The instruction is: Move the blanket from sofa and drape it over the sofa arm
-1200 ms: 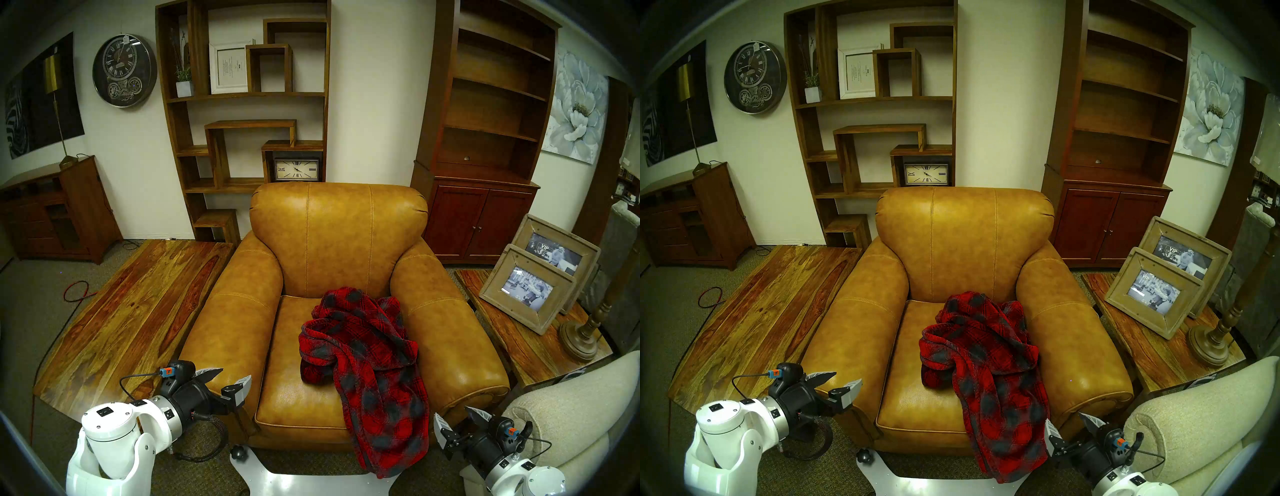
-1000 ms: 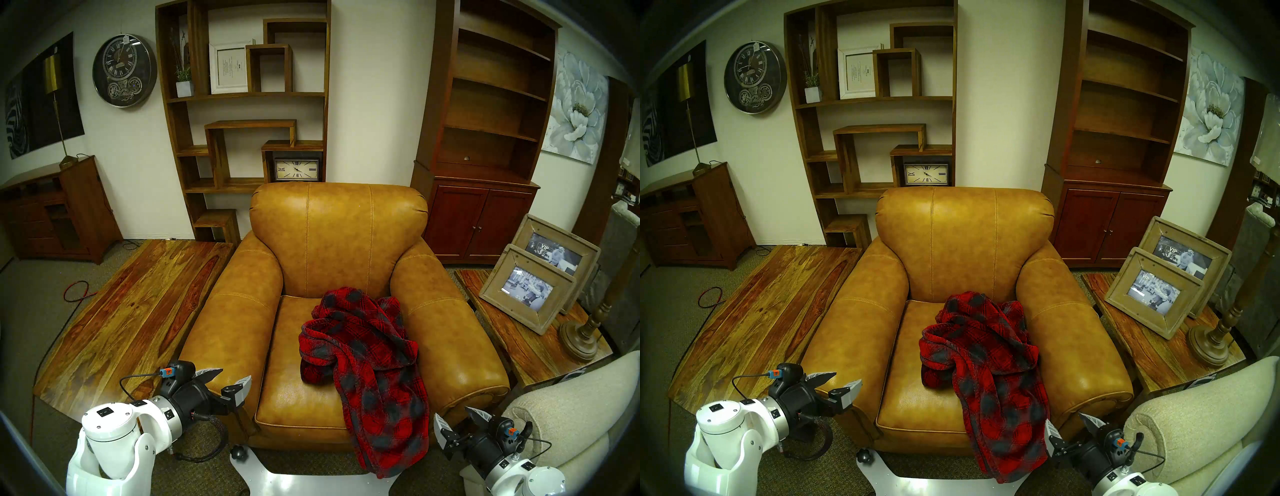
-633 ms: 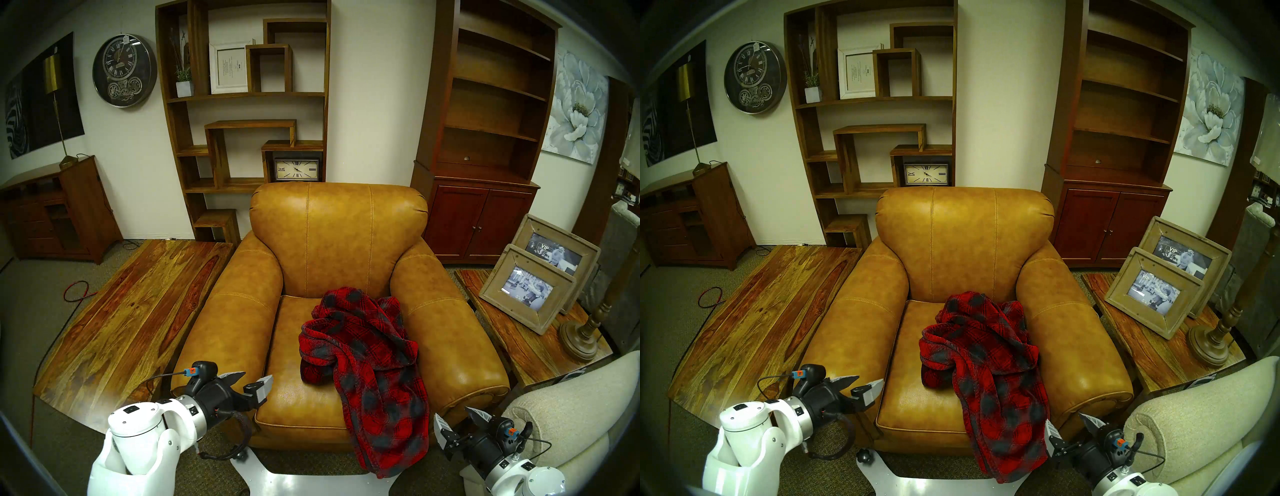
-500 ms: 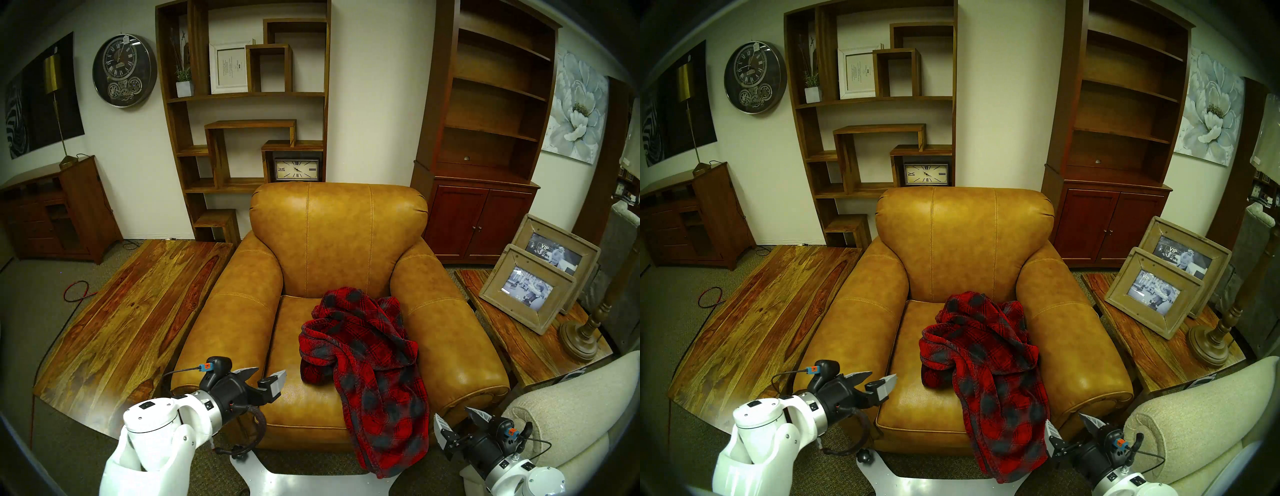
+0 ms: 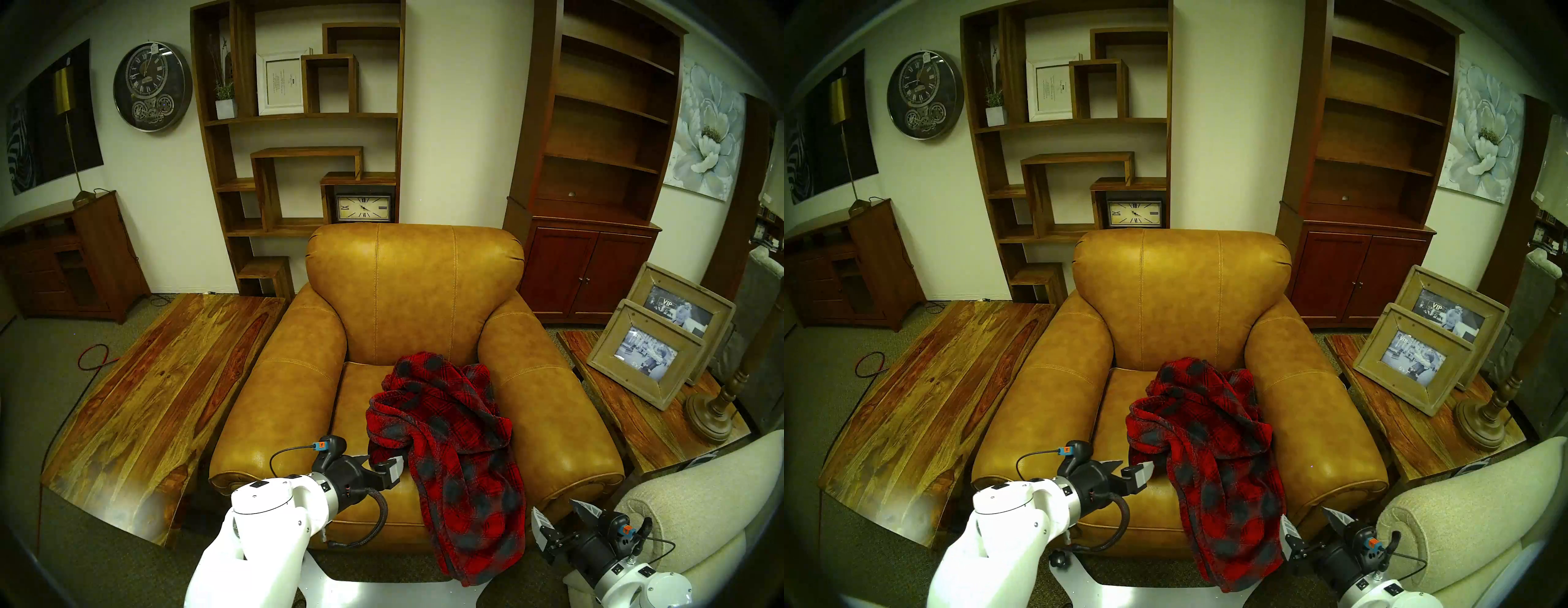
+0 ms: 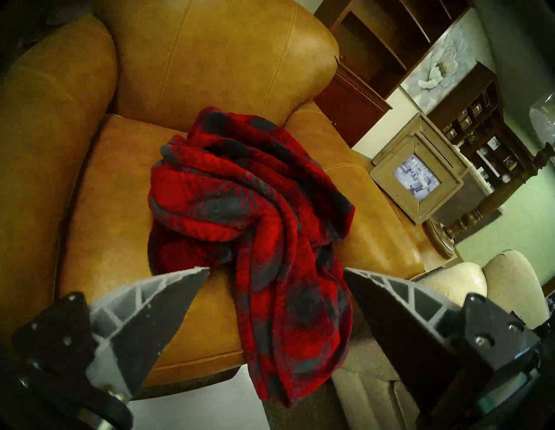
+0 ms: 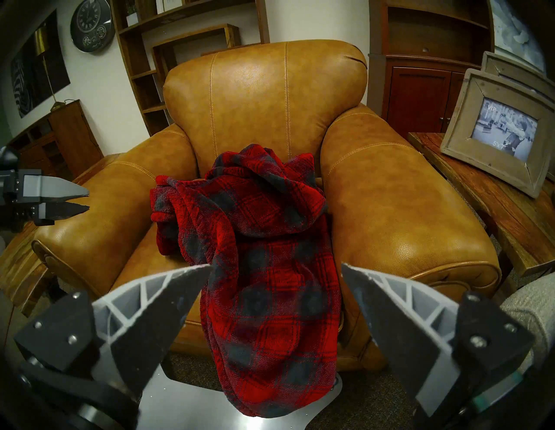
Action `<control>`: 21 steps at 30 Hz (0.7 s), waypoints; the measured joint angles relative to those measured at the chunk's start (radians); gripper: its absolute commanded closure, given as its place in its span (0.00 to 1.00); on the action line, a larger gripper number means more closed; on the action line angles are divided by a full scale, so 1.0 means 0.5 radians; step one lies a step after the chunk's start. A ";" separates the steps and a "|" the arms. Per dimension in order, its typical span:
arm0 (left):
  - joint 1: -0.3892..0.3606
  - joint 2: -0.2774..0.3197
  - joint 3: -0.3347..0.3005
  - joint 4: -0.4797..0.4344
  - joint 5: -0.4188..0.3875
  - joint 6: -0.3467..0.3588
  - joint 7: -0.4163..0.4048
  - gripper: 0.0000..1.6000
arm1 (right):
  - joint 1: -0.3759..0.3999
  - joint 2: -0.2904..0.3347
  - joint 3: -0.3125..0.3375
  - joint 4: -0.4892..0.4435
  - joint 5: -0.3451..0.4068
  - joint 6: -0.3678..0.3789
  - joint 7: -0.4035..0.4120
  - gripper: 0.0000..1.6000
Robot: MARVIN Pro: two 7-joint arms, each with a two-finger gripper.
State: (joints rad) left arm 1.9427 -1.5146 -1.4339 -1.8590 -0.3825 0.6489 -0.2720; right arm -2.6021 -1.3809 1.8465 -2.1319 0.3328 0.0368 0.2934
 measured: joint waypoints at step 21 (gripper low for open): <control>-0.482 -0.060 0.228 0.584 -0.030 -0.008 0.187 0.00 | 0.016 -0.013 0.008 0.021 0.000 0.000 0.022 0.00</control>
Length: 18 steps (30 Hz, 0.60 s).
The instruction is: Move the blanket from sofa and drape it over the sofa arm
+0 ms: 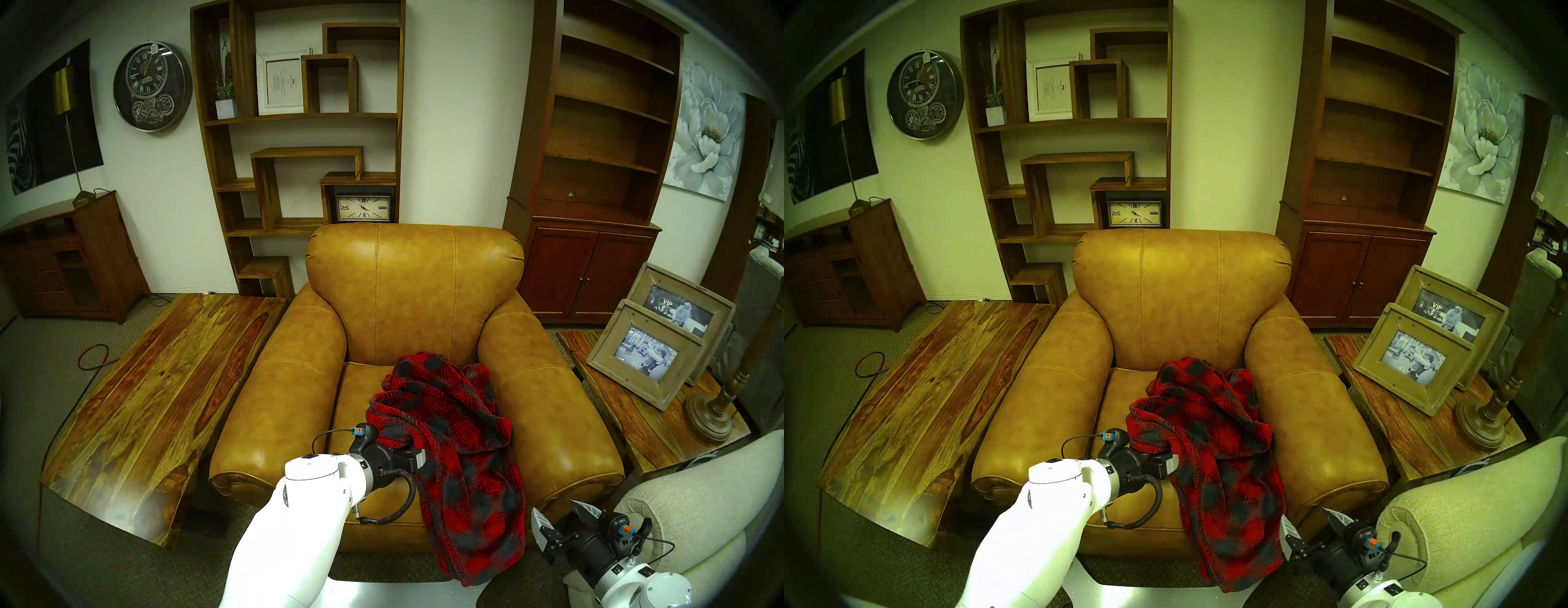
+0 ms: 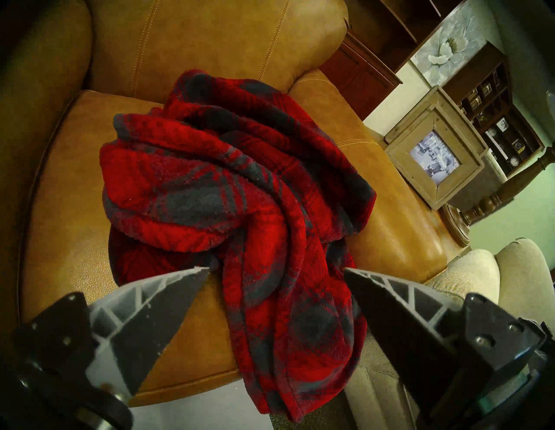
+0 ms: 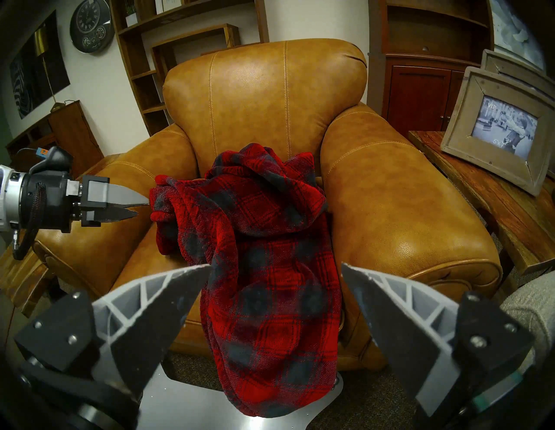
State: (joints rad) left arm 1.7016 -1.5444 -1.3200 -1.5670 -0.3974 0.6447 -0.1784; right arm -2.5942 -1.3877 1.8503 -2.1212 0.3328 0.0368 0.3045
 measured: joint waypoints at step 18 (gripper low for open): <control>-0.391 -0.072 0.202 0.481 -0.019 -0.046 0.135 0.00 | 0.012 -0.011 0.006 0.007 0.000 0.000 0.020 0.00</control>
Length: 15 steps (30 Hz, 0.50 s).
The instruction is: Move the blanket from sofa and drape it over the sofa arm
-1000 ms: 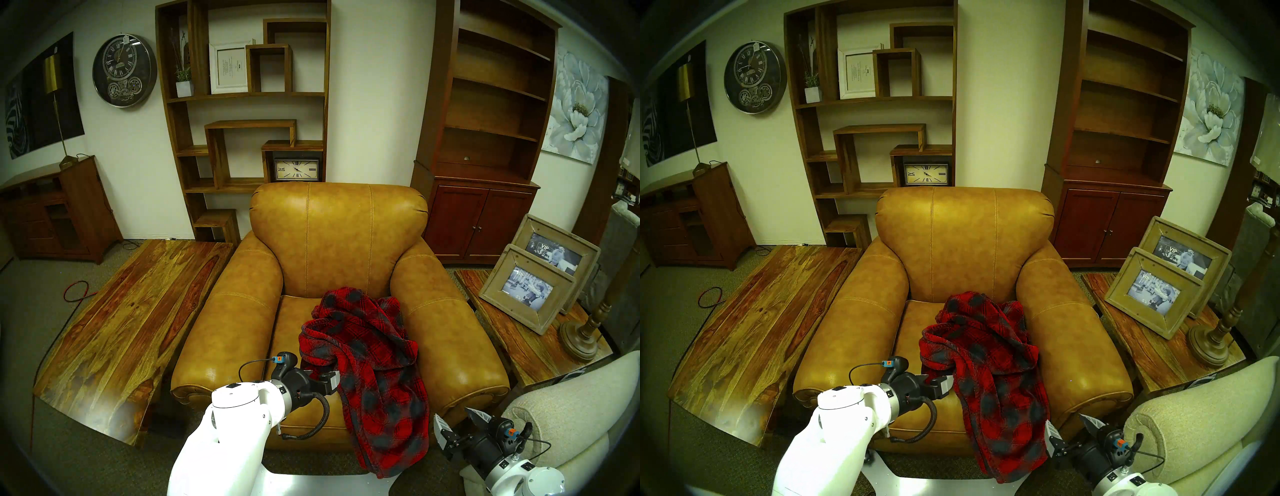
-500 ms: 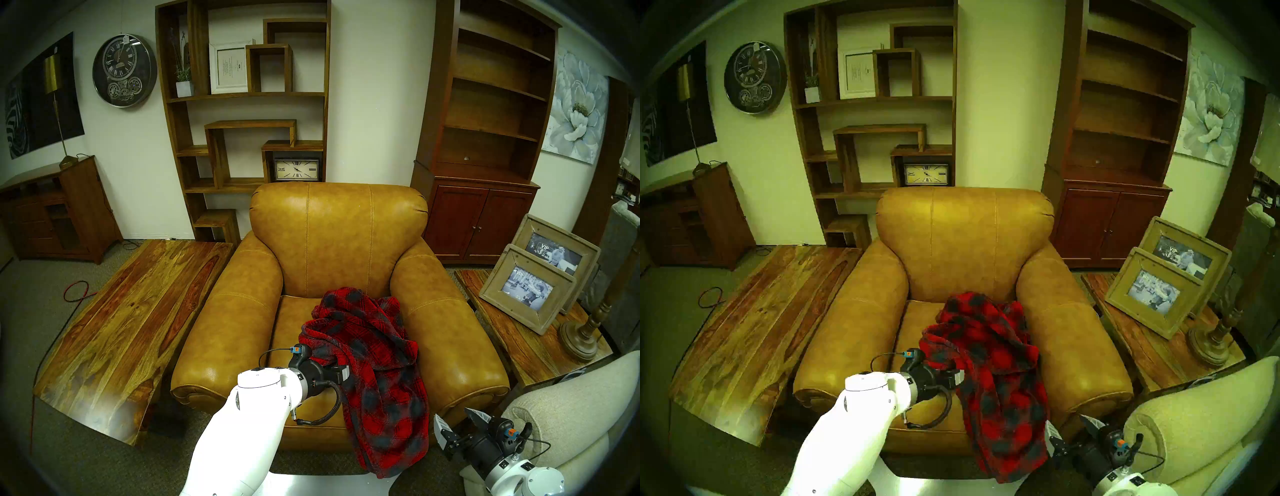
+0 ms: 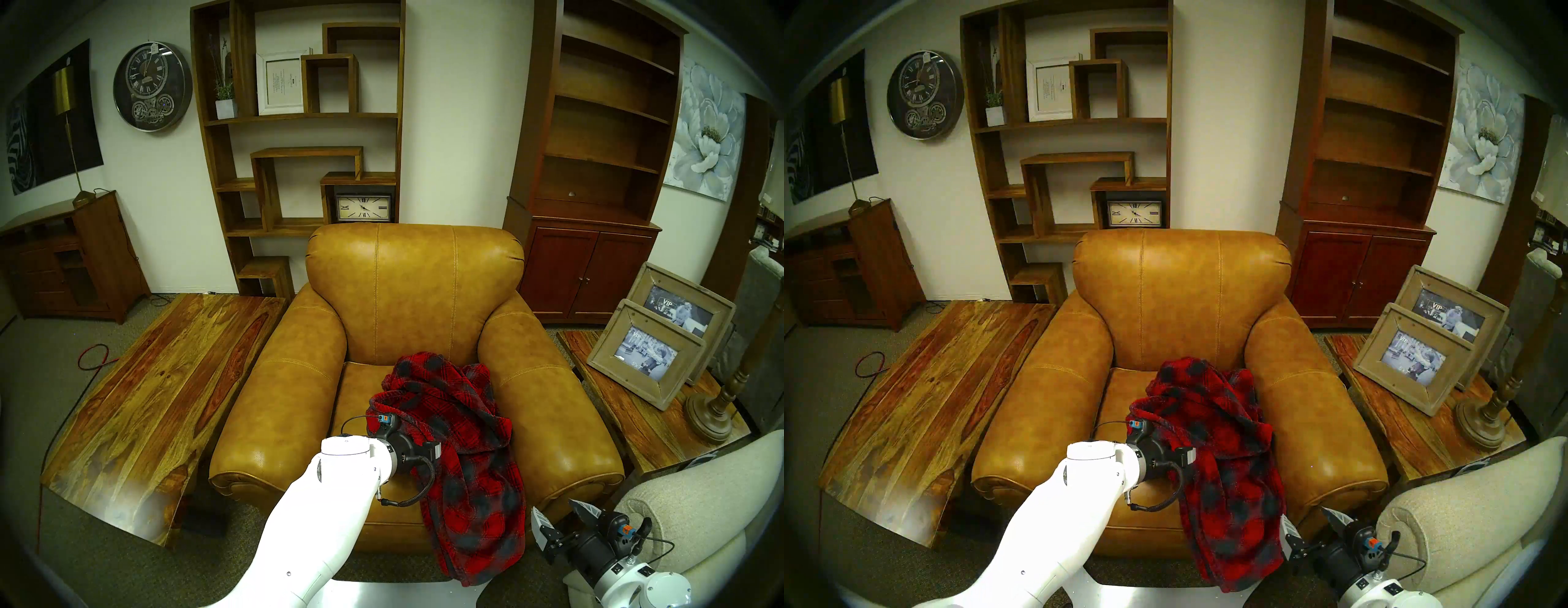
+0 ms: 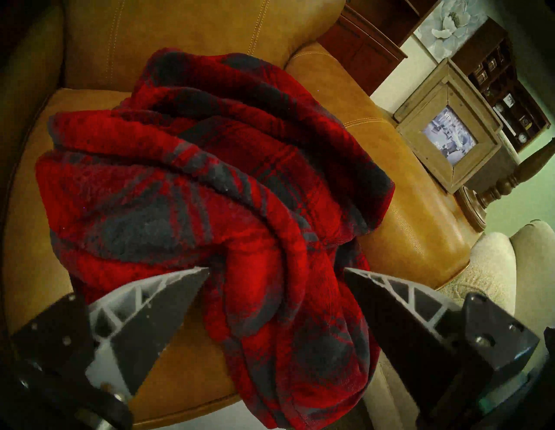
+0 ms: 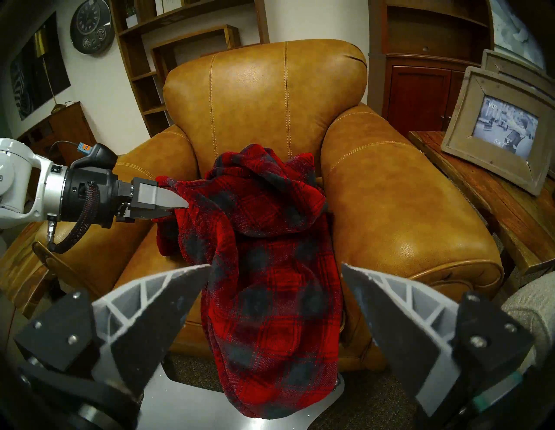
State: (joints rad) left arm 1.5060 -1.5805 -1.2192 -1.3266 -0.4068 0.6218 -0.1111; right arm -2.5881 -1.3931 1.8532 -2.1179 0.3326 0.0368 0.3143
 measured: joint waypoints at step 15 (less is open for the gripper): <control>-0.314 -0.103 0.077 0.433 -0.070 -0.060 0.118 0.00 | 0.009 -0.010 0.005 0.009 0.000 0.000 0.015 0.00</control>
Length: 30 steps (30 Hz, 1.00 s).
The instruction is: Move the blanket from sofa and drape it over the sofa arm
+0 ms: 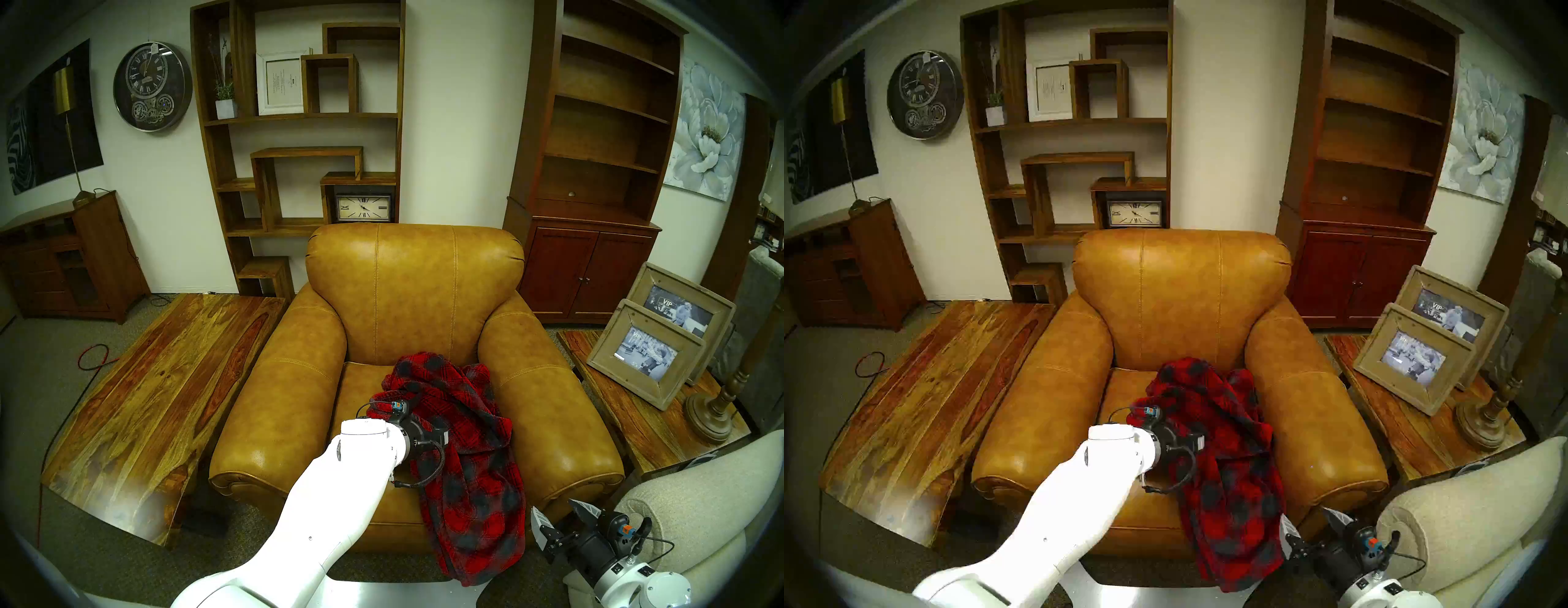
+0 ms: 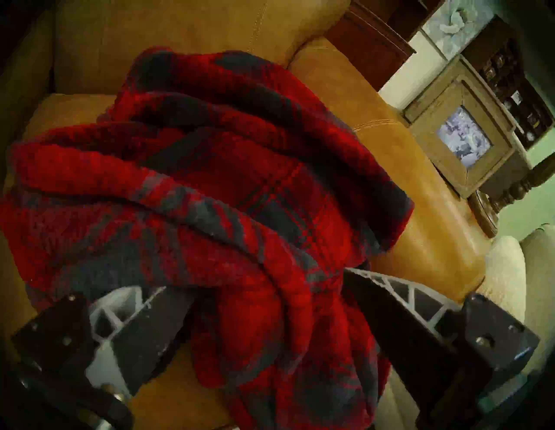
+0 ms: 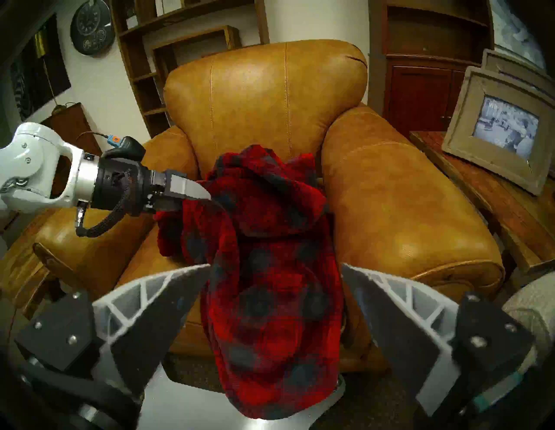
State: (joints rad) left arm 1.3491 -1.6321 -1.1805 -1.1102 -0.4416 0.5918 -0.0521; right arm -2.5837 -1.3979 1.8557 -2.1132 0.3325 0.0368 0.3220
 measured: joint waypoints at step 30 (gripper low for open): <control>-0.557 -0.262 -0.107 0.829 -0.029 -0.072 0.236 1.00 | 0.012 -0.019 0.011 0.008 -0.008 0.000 0.029 0.00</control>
State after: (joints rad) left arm 1.0708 -1.7631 -1.2338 -0.6955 -0.4559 0.5557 0.0660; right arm -2.5778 -1.4072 1.8612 -2.1094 0.3286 0.0368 0.3365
